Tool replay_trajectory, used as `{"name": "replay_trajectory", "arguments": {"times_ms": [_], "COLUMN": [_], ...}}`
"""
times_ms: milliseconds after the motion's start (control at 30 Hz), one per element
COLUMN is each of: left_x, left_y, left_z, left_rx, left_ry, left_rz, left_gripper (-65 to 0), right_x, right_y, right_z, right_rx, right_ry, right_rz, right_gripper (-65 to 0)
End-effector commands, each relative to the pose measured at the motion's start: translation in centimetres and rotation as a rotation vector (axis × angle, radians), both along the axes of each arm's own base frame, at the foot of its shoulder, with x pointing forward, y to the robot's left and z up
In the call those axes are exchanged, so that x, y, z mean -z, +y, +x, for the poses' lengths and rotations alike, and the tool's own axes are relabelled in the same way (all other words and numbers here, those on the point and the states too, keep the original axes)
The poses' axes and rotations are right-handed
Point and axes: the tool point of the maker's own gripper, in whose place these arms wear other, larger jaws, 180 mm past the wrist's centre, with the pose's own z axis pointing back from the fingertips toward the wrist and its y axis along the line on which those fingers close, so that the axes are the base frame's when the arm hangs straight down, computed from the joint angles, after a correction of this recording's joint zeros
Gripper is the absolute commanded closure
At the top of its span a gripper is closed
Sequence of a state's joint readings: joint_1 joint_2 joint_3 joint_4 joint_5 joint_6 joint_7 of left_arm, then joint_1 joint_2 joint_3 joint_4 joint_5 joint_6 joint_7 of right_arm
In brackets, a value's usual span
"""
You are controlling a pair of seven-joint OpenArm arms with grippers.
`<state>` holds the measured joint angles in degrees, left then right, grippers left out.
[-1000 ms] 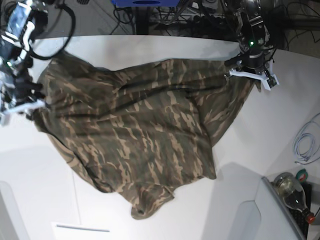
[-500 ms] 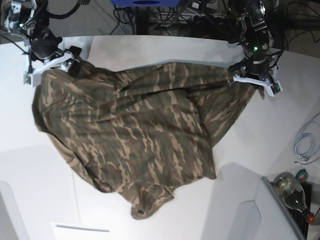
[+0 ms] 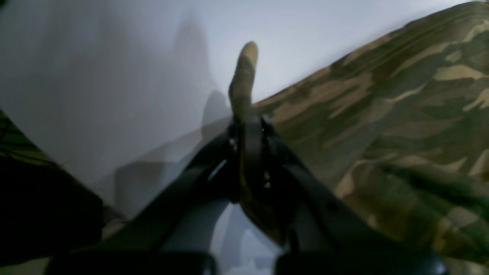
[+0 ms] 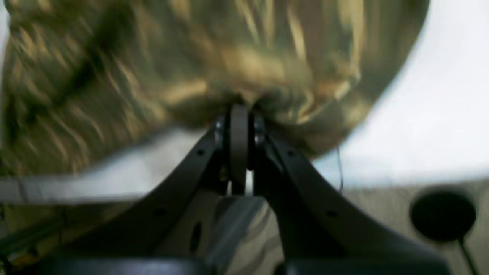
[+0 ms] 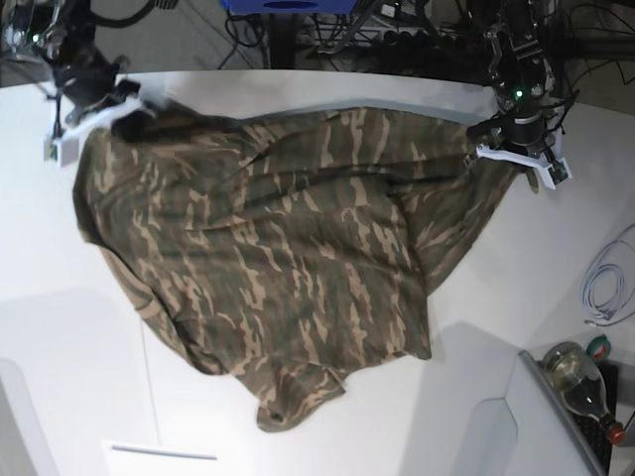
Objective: Layout the t-shirt on the table in an organized manner, then fold the t-shirt properly
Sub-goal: 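Pull the held edge away from the shirt body with both grippers, then lift and lower the shirt with both grippers to flatten it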
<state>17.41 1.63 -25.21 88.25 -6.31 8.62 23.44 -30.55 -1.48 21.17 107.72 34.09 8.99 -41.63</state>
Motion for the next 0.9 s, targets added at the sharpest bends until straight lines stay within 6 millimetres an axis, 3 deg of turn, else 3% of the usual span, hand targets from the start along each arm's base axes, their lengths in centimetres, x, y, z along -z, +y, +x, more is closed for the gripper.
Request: {"name": "replay_trajectory", "arguments": {"times_ms": [0,133,267,367,467,567,667,767,833,867], "left_x": [-1.7,-5.4,-10.1,-14.5,-20.3,-28.2,-36.8,-45.4,-49.7,-50.9], "left_y": [-0.8,-5.0,-9.6,-13.1,-15.7,-18.9,-20.8,-20.9,-20.7,-20.5], "left_z": [2.5,9.7,18.6,25.9,31.9,36.7,38.6,37.8,36.0,35.2], "left_rx": [0.04,0.225,0.375,0.437,0.48,0.522,0.532,0.519,0.507,0.501], "left_ry": [-0.068,-0.179,-0.256,-0.307,-0.388,-0.495,-0.637,-0.822,-0.934,-0.973], "left_rz": [0.016,0.06,0.146,0.148,0.156,0.165,0.17,0.202,0.221,0.228], "left_gripper": [0.0,0.0,0.0,0.0,0.0,0.0,0.0,0.0,0.0,0.0], "right_x": [-2.0,-5.5,-9.8,-14.7,-21.3,-29.3,-36.5,-43.5,-46.7,-47.6], "right_y": [-0.7,-3.4,-8.5,-12.9,-16.1,-18.2,-19.0,-18.2,-17.9,-17.8], "right_z": [2.6,10.2,19.7,26.3,30.9,33.2,33.5,31.9,30.1,29.4], "right_rx": [-0.005,-0.039,-0.025,-0.006,0.006,0.004,0.004,-0.006,-0.018,-0.025], "right_ry": [-0.092,-0.203,-0.289,-0.347,-0.458,-0.61,-0.736,-0.893,-0.964,-0.984], "right_rz": [-0.022,-0.088,-0.154,-0.218,-0.318,-0.452,-0.546,-0.634,-0.711,-0.741], "right_gripper": [-0.6,-0.6,-0.6,-0.6,-0.6,-0.6,-0.6,-0.6,-0.6,-0.6]}}
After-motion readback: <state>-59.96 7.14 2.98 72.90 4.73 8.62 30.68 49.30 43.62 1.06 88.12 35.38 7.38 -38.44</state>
